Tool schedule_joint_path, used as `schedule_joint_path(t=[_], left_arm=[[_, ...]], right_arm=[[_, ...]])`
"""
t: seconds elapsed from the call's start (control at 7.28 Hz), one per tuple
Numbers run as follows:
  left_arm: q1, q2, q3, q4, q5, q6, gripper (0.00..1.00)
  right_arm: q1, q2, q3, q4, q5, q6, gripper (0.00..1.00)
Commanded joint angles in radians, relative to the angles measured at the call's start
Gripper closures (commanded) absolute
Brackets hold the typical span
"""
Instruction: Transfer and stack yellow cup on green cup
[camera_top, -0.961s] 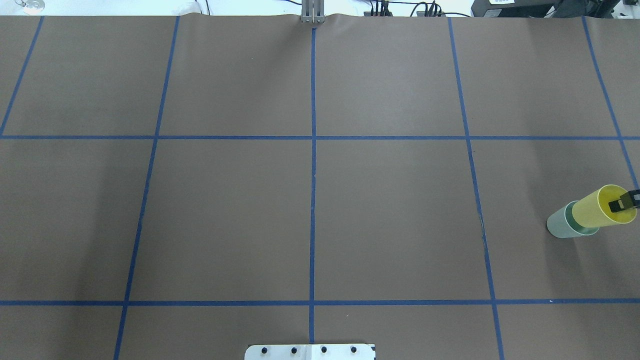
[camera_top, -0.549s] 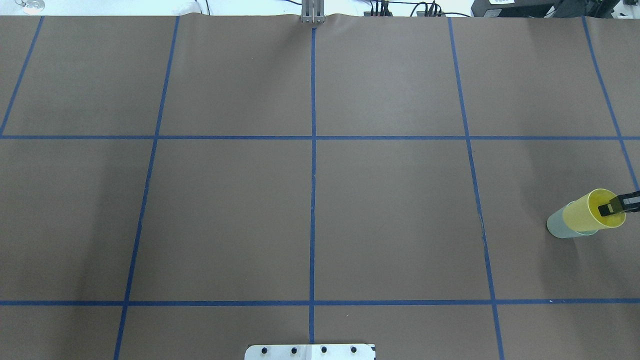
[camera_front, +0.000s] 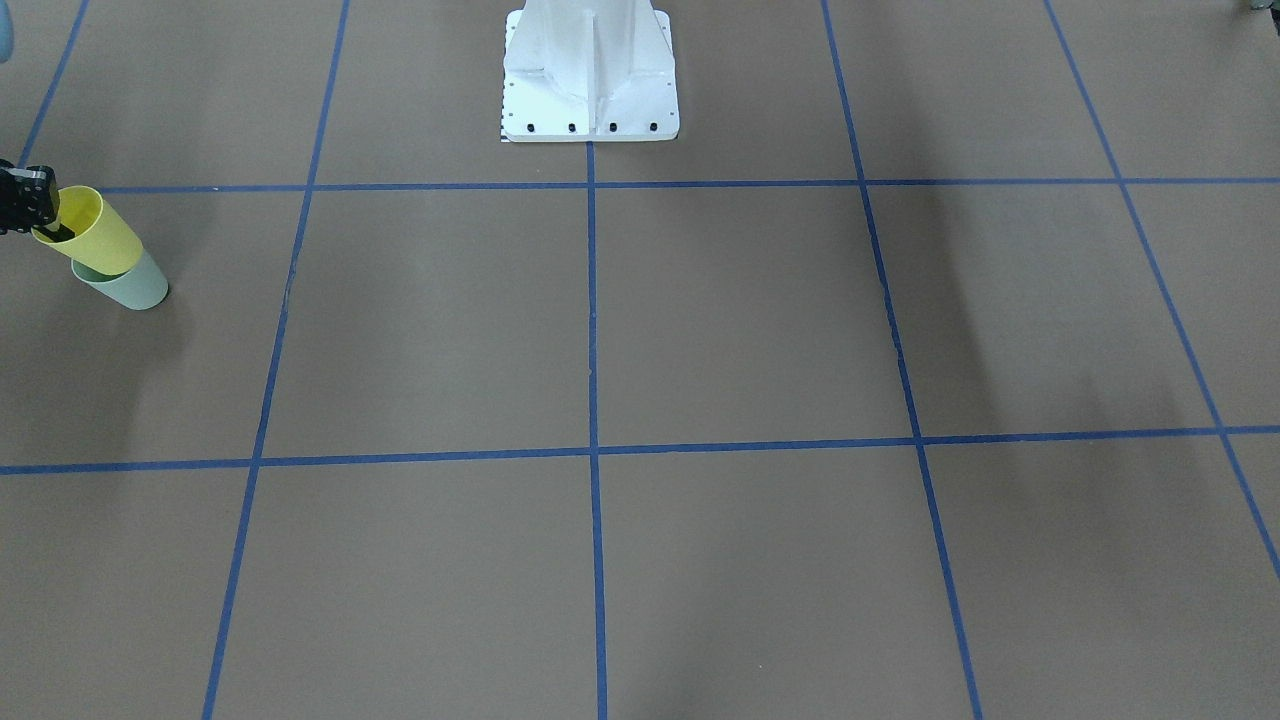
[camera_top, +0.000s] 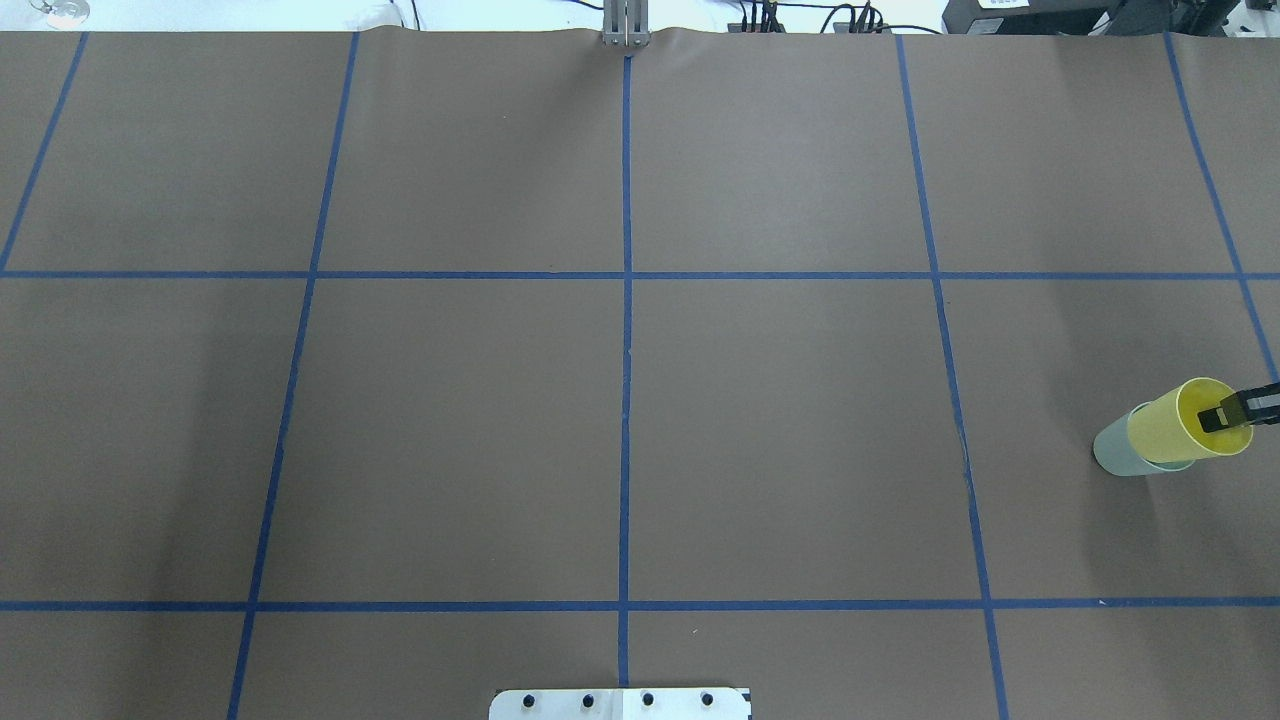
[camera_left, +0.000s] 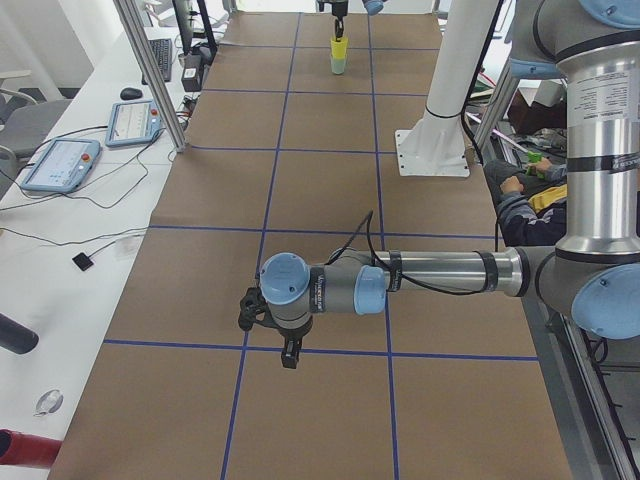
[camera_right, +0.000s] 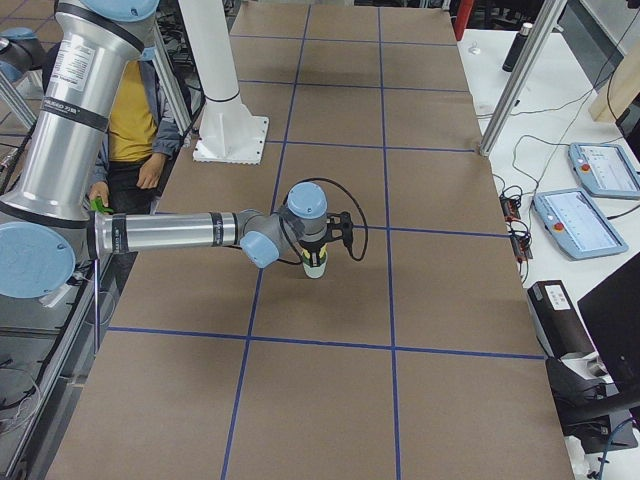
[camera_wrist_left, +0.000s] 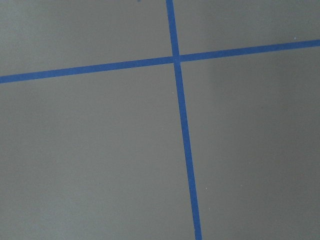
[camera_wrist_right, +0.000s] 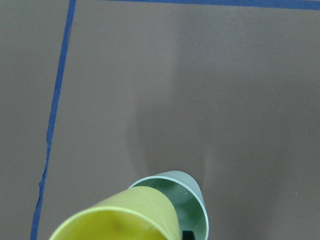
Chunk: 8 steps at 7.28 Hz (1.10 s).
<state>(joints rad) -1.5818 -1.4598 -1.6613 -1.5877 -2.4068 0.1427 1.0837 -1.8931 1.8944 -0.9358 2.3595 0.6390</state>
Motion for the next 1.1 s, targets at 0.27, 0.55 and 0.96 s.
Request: schedule_joint_path(t=[0.27,0.55,0.96], left_arm=[[0.000,-0.002,0.000,0.000,0.000,0.002,0.00],[0.000,-0.002,-0.002,-0.002,0.000,0.002,0.00],[0.000,-0.001,0.000,-0.002,0.000,0.002,0.00]], right_arm=[[0.002,-0.011,0.000,0.000,-0.003,-0.004,1.00],[0.001,-0.012,0.000,0.000,-0.037,-0.006,1.00],[-0.004,-0.008,0.000,0.000,-0.045,-0.006,0.72]])
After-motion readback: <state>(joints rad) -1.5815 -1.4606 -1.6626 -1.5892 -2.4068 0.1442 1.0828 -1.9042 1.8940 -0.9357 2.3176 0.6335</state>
